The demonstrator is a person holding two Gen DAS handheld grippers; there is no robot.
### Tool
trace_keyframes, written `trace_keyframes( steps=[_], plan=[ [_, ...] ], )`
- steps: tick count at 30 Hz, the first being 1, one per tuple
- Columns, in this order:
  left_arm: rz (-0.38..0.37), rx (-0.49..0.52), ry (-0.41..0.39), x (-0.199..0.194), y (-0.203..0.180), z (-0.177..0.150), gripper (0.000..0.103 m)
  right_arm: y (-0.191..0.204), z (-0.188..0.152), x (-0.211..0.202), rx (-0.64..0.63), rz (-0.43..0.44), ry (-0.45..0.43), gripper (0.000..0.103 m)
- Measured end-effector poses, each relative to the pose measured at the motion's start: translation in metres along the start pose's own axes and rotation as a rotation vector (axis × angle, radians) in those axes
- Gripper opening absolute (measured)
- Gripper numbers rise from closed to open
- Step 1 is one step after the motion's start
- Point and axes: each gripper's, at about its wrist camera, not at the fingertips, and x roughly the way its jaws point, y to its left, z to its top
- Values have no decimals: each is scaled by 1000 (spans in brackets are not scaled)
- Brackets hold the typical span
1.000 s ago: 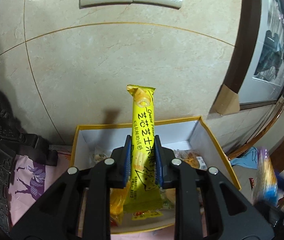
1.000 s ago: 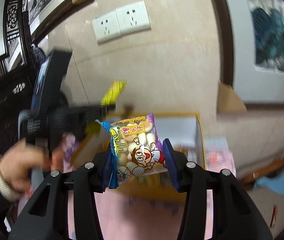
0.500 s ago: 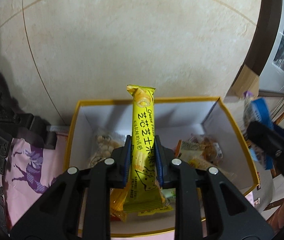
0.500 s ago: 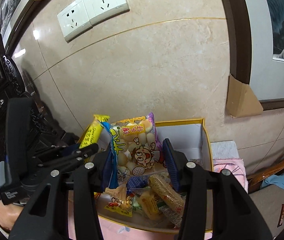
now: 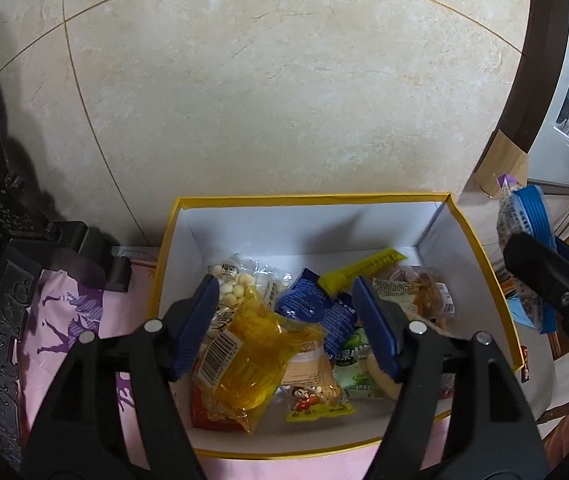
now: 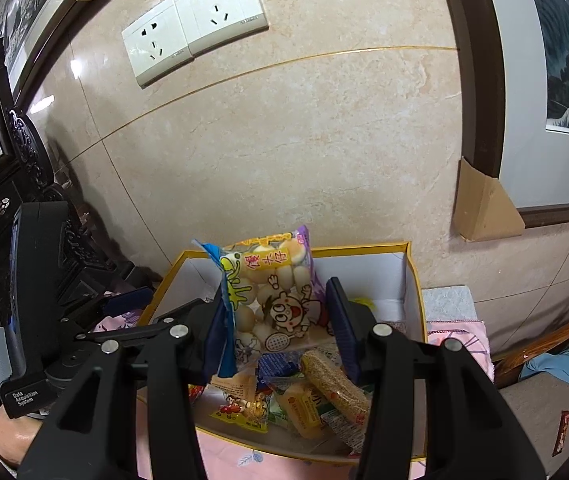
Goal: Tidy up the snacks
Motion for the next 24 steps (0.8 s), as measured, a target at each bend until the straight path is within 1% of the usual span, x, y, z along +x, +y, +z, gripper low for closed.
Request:
trace_keyframes(
  steps=[3,7,17,20,22,23,24],
  plan=[
    [-1,-9,3,-2,2,-1,71,2,0,1,-6,-1,5,48],
    [8,-26,0,-7,8,-2,78,3,-1,7,-7,-6,22,48],
    [29,-42,-22,-16,20,1,78,1,-5,28,15,-32,85,48],
    [29,-40,-26,-16,20,2,79,0,-6,31,28,-39,110,50],
    [27,-38,-29,-17,19,2,83,-1,-6,31,39,-46,127,51],
    [28,-37,-31,-18,19,1,84,-1,-6,31,47,-53,137,52],
    [29,-35,-34,-19,19,1,85,-2,-6,31,56,-58,144,58]
  ],
)
